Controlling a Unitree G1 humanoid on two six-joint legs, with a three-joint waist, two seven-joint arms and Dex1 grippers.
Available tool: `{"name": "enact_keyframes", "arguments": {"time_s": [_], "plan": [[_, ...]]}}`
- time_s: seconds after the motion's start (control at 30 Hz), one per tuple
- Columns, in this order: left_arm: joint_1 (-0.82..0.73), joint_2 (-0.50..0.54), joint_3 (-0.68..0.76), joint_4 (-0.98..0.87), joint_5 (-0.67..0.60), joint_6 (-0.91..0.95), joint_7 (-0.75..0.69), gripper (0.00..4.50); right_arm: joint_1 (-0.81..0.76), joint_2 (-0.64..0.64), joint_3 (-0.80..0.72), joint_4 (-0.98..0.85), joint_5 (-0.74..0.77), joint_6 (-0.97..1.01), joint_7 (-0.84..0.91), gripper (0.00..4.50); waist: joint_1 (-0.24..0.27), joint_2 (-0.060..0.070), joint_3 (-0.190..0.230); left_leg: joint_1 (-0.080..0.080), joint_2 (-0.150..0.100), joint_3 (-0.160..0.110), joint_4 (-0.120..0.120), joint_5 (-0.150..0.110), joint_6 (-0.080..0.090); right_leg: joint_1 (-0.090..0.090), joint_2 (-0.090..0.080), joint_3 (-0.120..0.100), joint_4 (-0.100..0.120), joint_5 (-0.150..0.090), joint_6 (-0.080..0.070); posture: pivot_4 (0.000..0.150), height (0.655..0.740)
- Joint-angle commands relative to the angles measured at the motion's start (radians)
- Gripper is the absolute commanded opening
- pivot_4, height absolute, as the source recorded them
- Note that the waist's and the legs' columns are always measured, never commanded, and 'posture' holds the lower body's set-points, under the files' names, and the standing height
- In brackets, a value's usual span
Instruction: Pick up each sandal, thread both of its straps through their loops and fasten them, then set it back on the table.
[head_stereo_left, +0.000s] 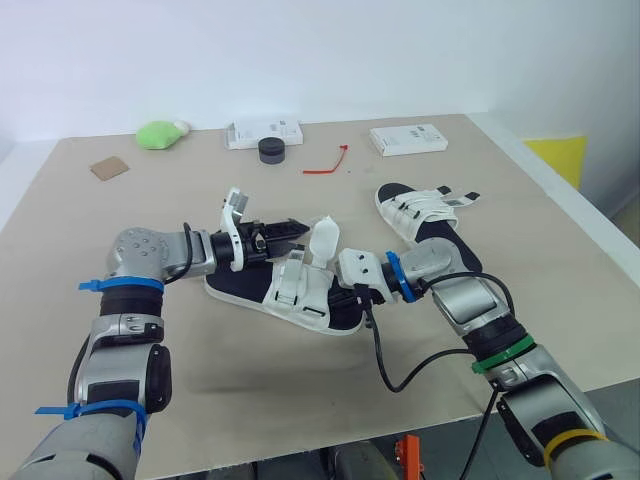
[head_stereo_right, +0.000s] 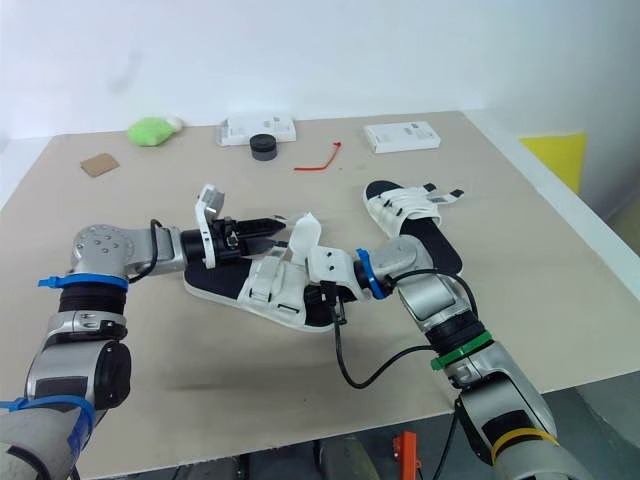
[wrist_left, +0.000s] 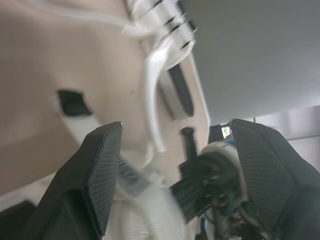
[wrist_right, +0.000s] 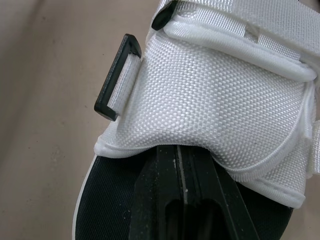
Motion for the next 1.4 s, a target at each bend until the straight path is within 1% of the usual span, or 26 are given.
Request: {"name": "enact_keyframes", "arguments": {"time_s": [0.03, 0.17, 0.33, 0.43, 0.7, 0.83, 0.93, 1.07, 1.2, 1.27, 1.4], "plan": [[0.013, 0.006, -0.040, -0.011, 0.072, -0.006, -0.084, 3.54, 0.034, -0.005, 0.057, 0.034, -0.052, 0.021, 0.002, 0.00, 0.000, 0.000, 0.000, 0.000, 0.000, 0.000, 0.000, 0.000, 0.000, 0.000, 0.000, 0.000, 0.000, 0.000, 0.000, 0.150, 0.7400], [0.016, 0.005, -0.060, -0.016, 0.116, 0.003, -0.155, 3.54, 0.038, -0.008, 0.058, 0.030, -0.053, 0.022, 0.001, 0.00, 0.000, 0.000, 0.000, 0.000, 0.000, 0.000, 0.000, 0.000, 0.000, 0.000, 0.000, 0.000, 0.000, 0.000, 0.000, 0.150, 0.7400], [0.015, 0.026, -0.051, -0.059, 0.119, 0.079, -0.217, 3.54, 0.035, -0.014, 0.055, 0.030, -0.052, 0.021, 0.007, 0.00, 0.000, 0.000, 0.000, 0.000, 0.000, 0.000, -0.001, 0.000, 0.000, 0.000, 0.000, 0.000, 0.000, -0.001, 0.000, 0.150, 0.7400], [0.027, 0.043, -0.034, -0.098, 0.107, 0.133, -0.229, 3.54, 0.029, -0.020, 0.054, 0.034, -0.052, 0.014, 0.018, 0.00, 0.000, 0.000, 0.000, 0.000, 0.000, 0.000, -0.001, -0.001, -0.001, 0.000, 0.000, 0.000, 0.000, -0.002, 0.000, 0.150, 0.7400], [0.057, 0.048, 0.051, -0.228, 0.072, 0.280, -0.214, 3.54, 0.004, -0.047, 0.059, 0.085, -0.071, -0.043, 0.054, 0.00, 0.003, 0.000, 0.000, -0.002, -0.002, -0.002, -0.001, -0.002, -0.002, 0.000, -0.004, -0.002, -0.001, -0.003, 0.001, 0.150, 0.7400], [0.066, 0.055, 0.065, -0.247, 0.056, 0.290, -0.205, 3.54, -0.012, -0.048, 0.059, 0.113, -0.074, -0.064, 0.060, 0.00, 0.004, 0.000, 0.000, -0.004, -0.004, -0.003, 0.000, -0.002, -0.002, 0.001, -0.006, -0.004, -0.003, -0.003, 0.002, 0.150, 0.7400], [0.080, 0.082, 0.060, -0.260, 0.008, 0.290, -0.203, 3.54, -0.030, -0.053, 0.061, 0.141, -0.081, -0.087, 0.068, 0.00, 0.004, 0.000, 0.000, -0.004, -0.005, -0.005, 0.000, -0.002, -0.002, 0.002, -0.007, -0.005, -0.003, -0.003, 0.002, 0.150, 0.7400], [0.097, 0.091, 0.056, -0.283, -0.044, 0.290, -0.178, 3.54, -0.046, -0.055, 0.062, 0.171, -0.085, -0.106, 0.070, 0.00, 0.005, 0.000, 0.000, -0.004, -0.005, -0.006, 0.001, -0.001, -0.002, 0.003, -0.007, -0.006, -0.003, -0.002, 0.003, 0.150, 0.7400], [0.077, 0.086, 0.121, -0.262, -0.034, 0.290, -0.137, 3.54, -0.048, -0.055, 0.062, 0.177, -0.084, -0.112, 0.072, 0.00, 0.006, 0.000, 0.000, -0.004, -0.007, -0.006, 0.002, 0.000, -0.001, 0.004, -0.009, -0.006, -0.003, -0.001, 0.005, 0.150, 0.7400], [0.069, 0.123, 0.138, -0.268, -0.043, 0.290, -0.164, 3.54, -0.043, -0.054, 0.065, 0.174, -0.085, -0.113, 0.071, 0.00, 0.005, 0.000, 0.001, -0.004, -0.007, -0.006, 0.002, 0.001, -0.001, 0.004, -0.009, -0.006, -0.003, -0.001, 0.006, 0.150, 0.7400], [0.140, 0.232, 0.058, -0.348, -0.097, 0.290, -0.255, 3.54, -0.037, -0.052, 0.066, 0.167, -0.081, -0.110, 0.070, 0.00, 0.005, 0.001, 0.001, -0.004, -0.007, -0.007, 0.001, 0.001, -0.001, 0.003, -0.009, -0.006, -0.004, -0.001, 0.006, 0.150, 0.7400]]}}
